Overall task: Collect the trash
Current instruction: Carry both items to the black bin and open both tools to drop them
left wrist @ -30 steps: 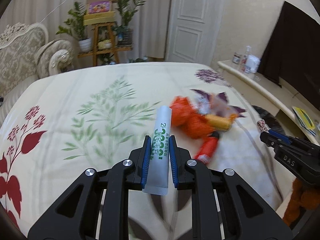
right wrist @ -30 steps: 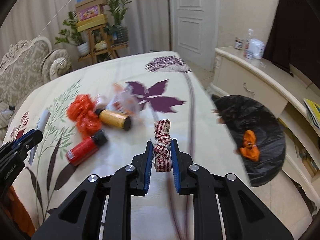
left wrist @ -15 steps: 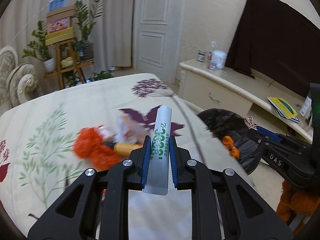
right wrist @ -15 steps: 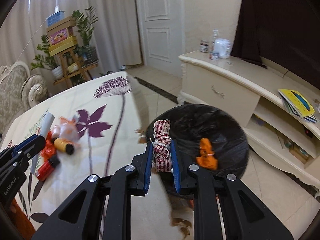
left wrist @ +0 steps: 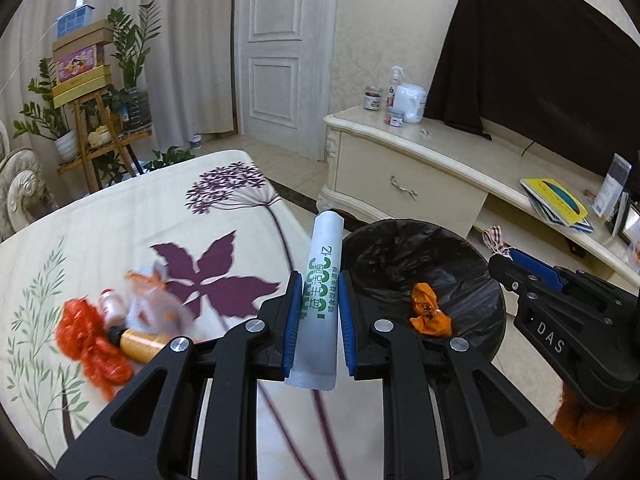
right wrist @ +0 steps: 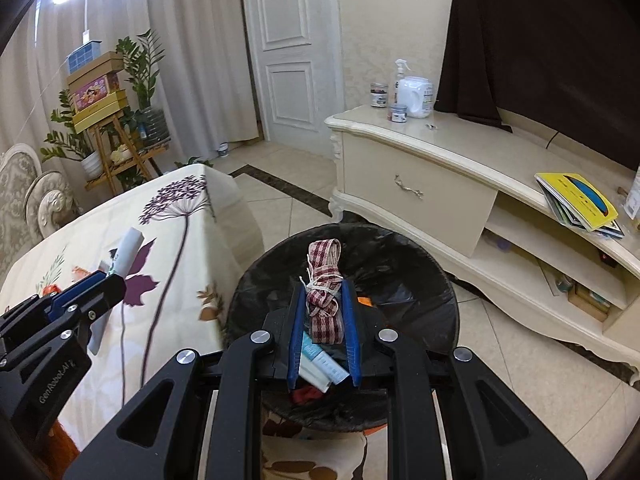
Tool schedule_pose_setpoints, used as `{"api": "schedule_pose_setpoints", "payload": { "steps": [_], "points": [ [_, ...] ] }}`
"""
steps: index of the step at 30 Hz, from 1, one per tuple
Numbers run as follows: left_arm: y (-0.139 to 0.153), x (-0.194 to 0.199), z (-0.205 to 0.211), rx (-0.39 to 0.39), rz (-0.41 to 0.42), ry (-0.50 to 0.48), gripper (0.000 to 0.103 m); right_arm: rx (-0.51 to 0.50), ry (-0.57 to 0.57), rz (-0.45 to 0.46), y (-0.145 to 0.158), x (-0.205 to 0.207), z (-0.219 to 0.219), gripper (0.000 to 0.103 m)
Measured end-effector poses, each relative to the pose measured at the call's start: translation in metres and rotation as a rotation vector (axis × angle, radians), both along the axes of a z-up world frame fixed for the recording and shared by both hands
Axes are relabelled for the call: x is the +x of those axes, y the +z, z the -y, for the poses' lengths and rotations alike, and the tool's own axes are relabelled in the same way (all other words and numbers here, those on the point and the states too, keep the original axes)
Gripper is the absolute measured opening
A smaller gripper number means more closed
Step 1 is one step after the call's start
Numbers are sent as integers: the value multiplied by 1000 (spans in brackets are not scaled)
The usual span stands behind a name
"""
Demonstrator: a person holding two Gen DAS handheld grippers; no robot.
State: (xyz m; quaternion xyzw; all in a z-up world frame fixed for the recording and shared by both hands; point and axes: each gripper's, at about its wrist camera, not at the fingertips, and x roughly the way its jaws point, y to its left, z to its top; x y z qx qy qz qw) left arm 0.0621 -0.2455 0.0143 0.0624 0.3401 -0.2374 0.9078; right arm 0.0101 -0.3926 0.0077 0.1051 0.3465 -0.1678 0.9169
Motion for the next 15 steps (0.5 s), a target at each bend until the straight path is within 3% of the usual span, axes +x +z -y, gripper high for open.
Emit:
{"api": "schedule_pose_setpoints", "payload": {
  "steps": [15],
  "points": [
    [-18,25,53,54,-26,-31,18,28,-40,-10,-15,17,32,19]
  ]
}}
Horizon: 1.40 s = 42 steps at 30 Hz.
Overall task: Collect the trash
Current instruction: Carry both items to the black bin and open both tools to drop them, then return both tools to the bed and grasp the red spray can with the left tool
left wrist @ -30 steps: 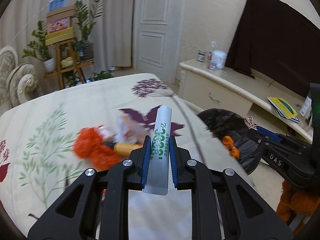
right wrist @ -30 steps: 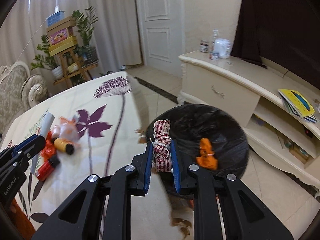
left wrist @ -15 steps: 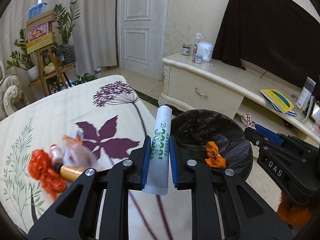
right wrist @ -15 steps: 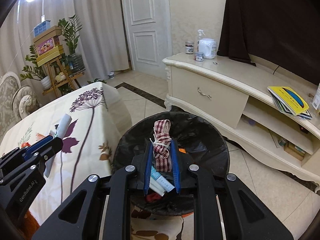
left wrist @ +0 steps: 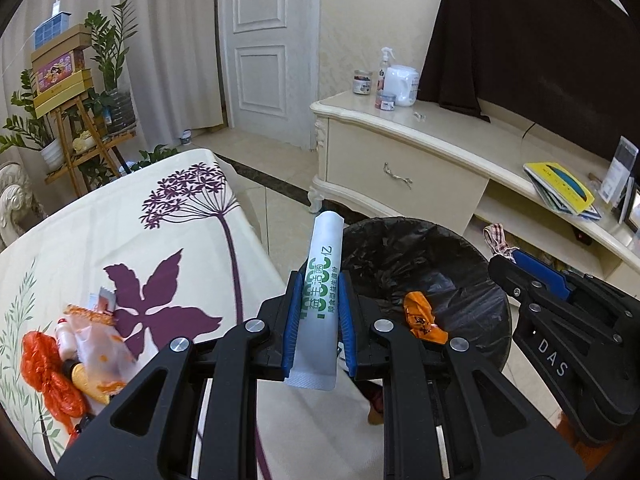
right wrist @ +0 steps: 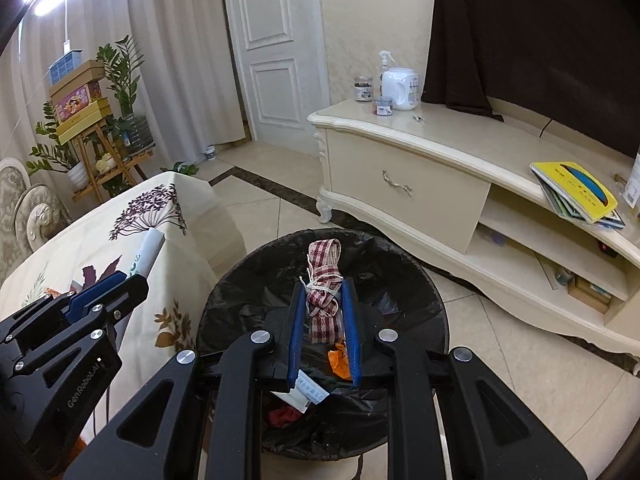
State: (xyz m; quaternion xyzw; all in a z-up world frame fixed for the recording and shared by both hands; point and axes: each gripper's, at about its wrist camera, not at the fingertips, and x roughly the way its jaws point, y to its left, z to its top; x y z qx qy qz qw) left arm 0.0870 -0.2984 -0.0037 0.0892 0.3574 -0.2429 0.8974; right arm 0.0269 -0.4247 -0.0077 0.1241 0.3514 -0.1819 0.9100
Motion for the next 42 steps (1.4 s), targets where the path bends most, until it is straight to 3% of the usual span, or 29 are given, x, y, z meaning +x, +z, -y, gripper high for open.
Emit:
{"api": "schedule_pose_setpoints", "payload": {
  "steps": [22,26,28,33,37,42],
  "points": [
    [-13,15,24,39,-36,-18,22,7,-28,-28,-11,12,14,19],
    [-12,17,22,28,-34,-3,55,24,-43,-30,-13,12,18,24],
    [-11,17,20,18,-36,-2,58,27,-50,-28,-13,11,19,34],
    [-10,17,15,2,-48,12,67,20,-66,-28,-11,7,18,46],
    [-4,13,7,1,-23,17,76,9,-75,-16,-7,3,14,62],
    [5,6,-13,-7,-20,29,79,13,-80,-11,0,-2,8,67]
  ]
}}
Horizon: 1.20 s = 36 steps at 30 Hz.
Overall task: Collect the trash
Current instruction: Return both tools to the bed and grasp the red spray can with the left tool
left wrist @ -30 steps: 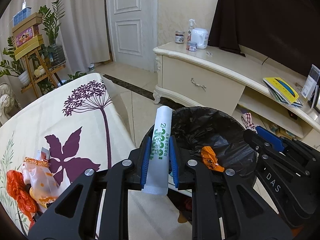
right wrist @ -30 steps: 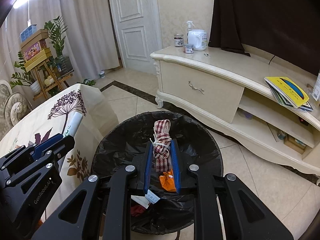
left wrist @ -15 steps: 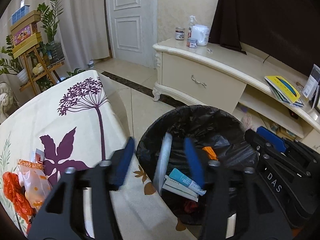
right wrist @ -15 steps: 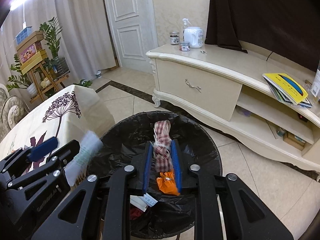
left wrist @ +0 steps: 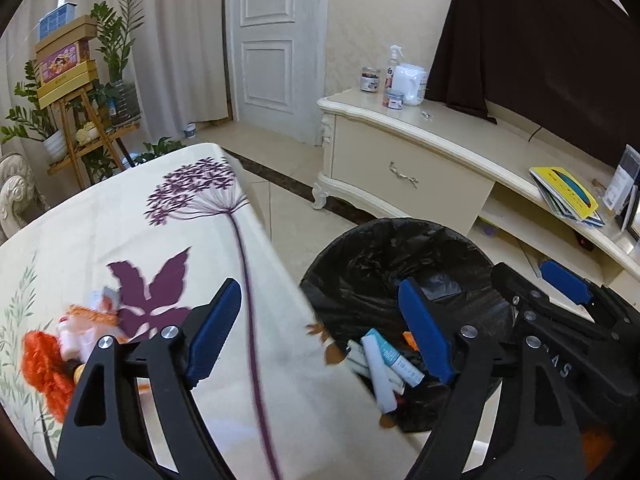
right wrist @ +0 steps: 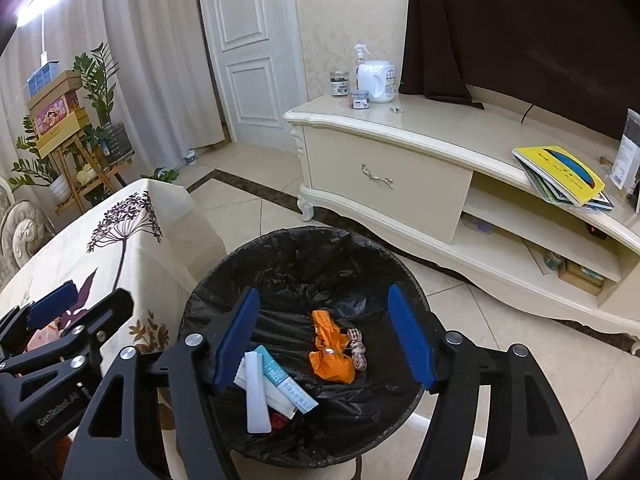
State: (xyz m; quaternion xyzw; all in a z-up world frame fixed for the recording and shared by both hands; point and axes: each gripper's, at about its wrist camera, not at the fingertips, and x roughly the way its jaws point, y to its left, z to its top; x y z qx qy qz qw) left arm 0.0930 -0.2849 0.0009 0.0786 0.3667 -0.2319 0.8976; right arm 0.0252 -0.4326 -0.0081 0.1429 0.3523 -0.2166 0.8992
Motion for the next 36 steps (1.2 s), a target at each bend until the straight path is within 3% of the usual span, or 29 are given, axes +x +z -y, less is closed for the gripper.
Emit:
{"api": "schedule_pose_setpoints", "payload": {
  "steps": [12,23,25,33,36],
  "points": [
    [10,-24,-88,32,11,93,79,31,88,2,3,-10,-61,68],
    [-9,-41,-174,79,-20,195,79,36,222,-21,-4,-11,-133,68],
    [-15,-40,-182,76,-43,200,76,36,240,-25,-5,-10,-143,68],
    [-27,-34,-187,49,-106,163,44,34,274,-40,-6,-8,-162,68],
    [-31,-32,-185,32,-131,145,37,32,279,-41,-5,-6,-167,68]
  ]
}}
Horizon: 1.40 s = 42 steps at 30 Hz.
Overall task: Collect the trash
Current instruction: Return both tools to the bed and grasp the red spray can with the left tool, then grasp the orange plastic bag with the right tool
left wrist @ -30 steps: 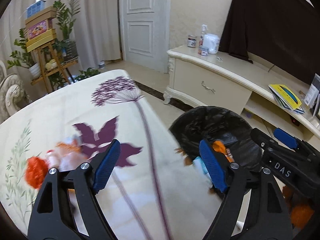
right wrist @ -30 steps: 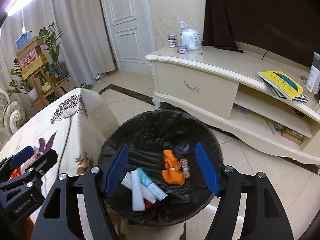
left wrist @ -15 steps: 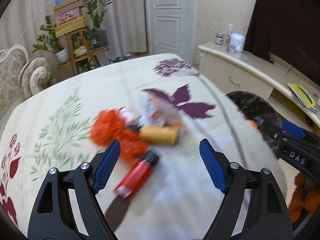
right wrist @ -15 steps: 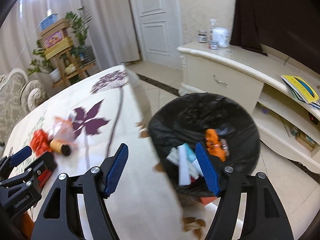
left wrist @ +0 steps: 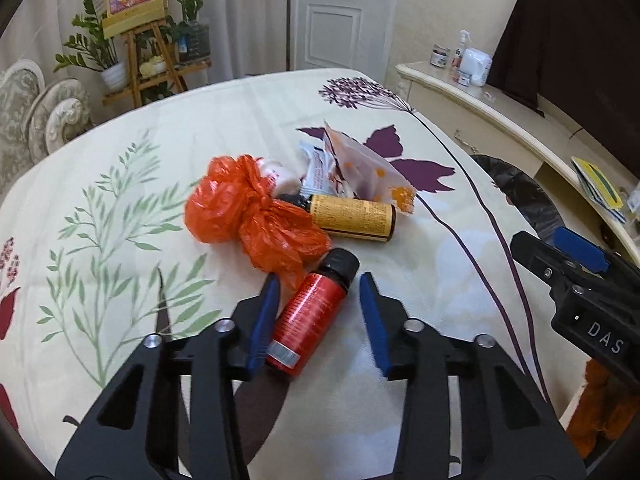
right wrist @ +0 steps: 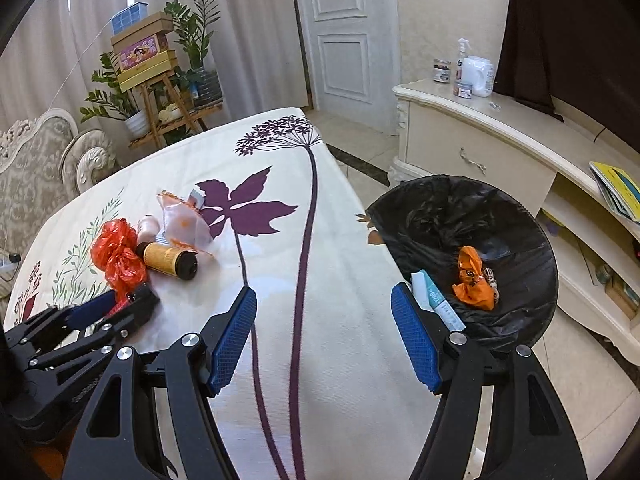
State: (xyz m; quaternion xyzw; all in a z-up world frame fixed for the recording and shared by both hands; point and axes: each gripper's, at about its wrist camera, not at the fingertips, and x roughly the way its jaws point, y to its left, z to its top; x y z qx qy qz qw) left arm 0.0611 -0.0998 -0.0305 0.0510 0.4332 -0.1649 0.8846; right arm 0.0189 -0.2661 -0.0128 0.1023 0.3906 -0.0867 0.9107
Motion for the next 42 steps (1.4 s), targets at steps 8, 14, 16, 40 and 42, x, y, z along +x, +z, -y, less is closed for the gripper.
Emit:
{"api": "schedule_pose_setpoints", "payload": {
  "steps": [8,14,16,40,42],
  "points": [
    [-6,-4,0,-12,-9,-33,23,-5,16,-7,-1,3,-9,68],
    [-1,-14,-11,-38,3,-26,23,-13,45,-10,0,7,-21,68],
    [2,-19,-17,-41,11,-20,23,-16,56,-8,2,8,-26,68],
    [21,-2,-184,-24,97,356,23,-75,330,-23,9,72,-151,57],
    [20,0,-193,-24,97,374,23,-83,341,-35,6,77,-158,54]
  ]
}}
